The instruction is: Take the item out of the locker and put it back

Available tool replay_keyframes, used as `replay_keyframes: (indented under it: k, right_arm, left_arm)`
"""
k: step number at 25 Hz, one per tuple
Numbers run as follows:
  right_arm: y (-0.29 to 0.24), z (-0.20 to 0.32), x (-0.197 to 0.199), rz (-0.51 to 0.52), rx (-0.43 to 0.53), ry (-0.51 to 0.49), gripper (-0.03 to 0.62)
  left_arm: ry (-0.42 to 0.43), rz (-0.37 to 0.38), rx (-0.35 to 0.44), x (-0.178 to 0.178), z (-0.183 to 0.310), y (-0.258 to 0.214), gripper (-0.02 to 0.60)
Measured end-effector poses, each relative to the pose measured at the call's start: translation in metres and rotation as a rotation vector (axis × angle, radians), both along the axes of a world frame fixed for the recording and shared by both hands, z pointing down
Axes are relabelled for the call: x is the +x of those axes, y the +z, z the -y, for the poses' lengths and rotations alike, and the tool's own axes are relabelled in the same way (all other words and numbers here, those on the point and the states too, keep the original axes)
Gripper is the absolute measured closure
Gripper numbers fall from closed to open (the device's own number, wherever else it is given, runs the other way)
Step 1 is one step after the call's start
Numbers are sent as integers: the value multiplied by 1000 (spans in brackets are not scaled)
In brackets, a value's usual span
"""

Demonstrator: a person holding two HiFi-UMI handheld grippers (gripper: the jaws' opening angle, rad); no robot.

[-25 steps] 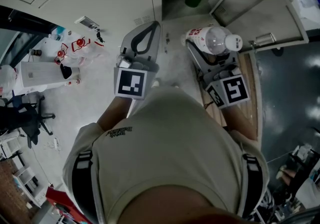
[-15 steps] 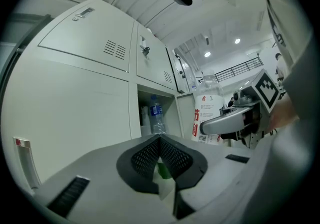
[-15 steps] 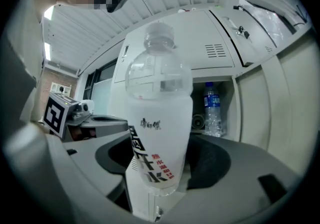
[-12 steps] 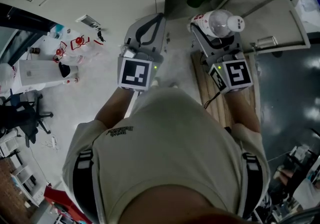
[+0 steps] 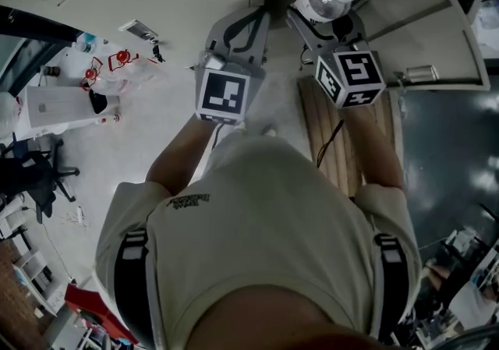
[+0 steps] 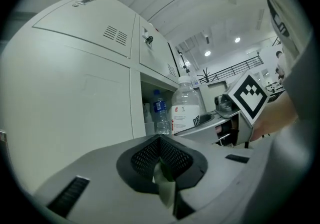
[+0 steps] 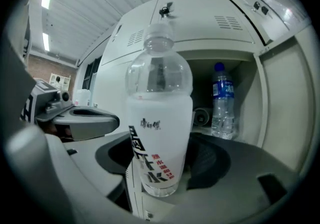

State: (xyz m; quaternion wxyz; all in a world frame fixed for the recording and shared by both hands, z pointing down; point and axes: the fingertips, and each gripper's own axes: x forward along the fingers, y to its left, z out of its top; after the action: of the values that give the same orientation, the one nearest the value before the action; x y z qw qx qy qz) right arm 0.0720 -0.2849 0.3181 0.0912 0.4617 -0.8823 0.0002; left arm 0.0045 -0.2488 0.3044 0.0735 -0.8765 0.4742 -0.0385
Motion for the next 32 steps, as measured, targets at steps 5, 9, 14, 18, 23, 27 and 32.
replay_keyframes:
  k: [5,9,14,18,23,27,32]
  right_arm:
    - [27,27,-12,-17,-65,-14,287]
    - [55,49,-16,-55,-99,-12,287]
    - [85,64,-21,-85,-143,-14,287]
    - [104,72,-27,-107,-168,-20,286]
    - [126,81,-29,-148,-190,-25,286]
    - [146,82,-32,-152,-237,-34,286]
    - [163,85,-31,-152,-278,-29,284]
  left_arm:
    - [-8,1,-15,0,11,13,568]
    - [-19,5,-28,-3,20,27,568]
    - [-10,-7,-59,-1,27,43,568]
    - [-1,3,-66,2,33,58,568]
    - [-9,-3,-108,1,37,72,568]
    - [-12,-13,-120,0,40,80,568]
    - [-10,4,-140,1,41,93,568]
